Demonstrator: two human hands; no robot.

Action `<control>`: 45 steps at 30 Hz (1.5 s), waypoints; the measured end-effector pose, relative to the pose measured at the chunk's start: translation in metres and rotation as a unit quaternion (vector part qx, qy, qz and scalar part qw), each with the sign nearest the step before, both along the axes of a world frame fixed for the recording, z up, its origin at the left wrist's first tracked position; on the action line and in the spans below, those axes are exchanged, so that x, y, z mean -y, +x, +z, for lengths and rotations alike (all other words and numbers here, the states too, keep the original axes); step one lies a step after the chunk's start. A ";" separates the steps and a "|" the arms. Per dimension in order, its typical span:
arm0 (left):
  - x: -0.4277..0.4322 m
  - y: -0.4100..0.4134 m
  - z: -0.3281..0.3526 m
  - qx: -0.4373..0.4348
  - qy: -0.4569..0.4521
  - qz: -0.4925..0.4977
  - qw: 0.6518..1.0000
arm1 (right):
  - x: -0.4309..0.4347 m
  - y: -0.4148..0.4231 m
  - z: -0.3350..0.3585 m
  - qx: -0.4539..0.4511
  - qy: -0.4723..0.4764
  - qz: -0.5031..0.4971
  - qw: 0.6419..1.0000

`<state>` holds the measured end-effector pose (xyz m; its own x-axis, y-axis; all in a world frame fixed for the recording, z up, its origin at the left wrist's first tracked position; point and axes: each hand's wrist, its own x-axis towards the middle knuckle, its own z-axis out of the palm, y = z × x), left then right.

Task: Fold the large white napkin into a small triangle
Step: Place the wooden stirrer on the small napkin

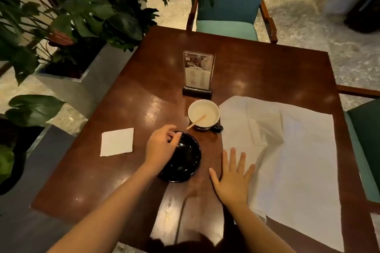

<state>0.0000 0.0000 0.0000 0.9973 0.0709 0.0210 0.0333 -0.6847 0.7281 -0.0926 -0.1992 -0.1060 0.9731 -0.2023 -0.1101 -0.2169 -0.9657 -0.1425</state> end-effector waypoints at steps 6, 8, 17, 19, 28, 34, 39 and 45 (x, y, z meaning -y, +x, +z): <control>0.037 0.028 0.001 -0.169 -0.017 0.011 0.985 | 0.001 0.000 0.002 -0.013 -0.010 -0.004 1.000; 0.038 0.037 -0.003 -0.195 -0.016 0.014 0.980 | 0.002 0.000 0.002 -0.019 -0.005 -0.005 1.000; 0.039 0.050 0.006 -0.258 -0.098 0.044 0.960 | 0.001 -0.001 0.004 -0.011 0.002 -0.004 1.000; 0.037 0.053 0.010 -0.243 -0.076 0.030 0.966 | 0.001 -0.001 0.004 -0.012 0.003 -0.004 1.000; 0.040 0.073 0.027 -0.198 0.128 -0.071 0.969 | 0.001 -0.001 0.006 -0.015 0.009 -0.005 1.000; 0.029 0.080 0.044 -0.293 0.118 -0.078 0.946 | 0.001 0.000 0.005 -0.017 0.007 -0.009 1.000; -0.008 0.061 0.045 -0.334 -0.011 -0.030 0.942 | 0.002 0.000 0.001 -0.012 0.009 -0.012 1.000; -0.070 0.022 0.018 -0.288 -0.205 0.127 0.927 | 0.002 0.000 -0.001 -0.018 -0.002 -0.012 1.000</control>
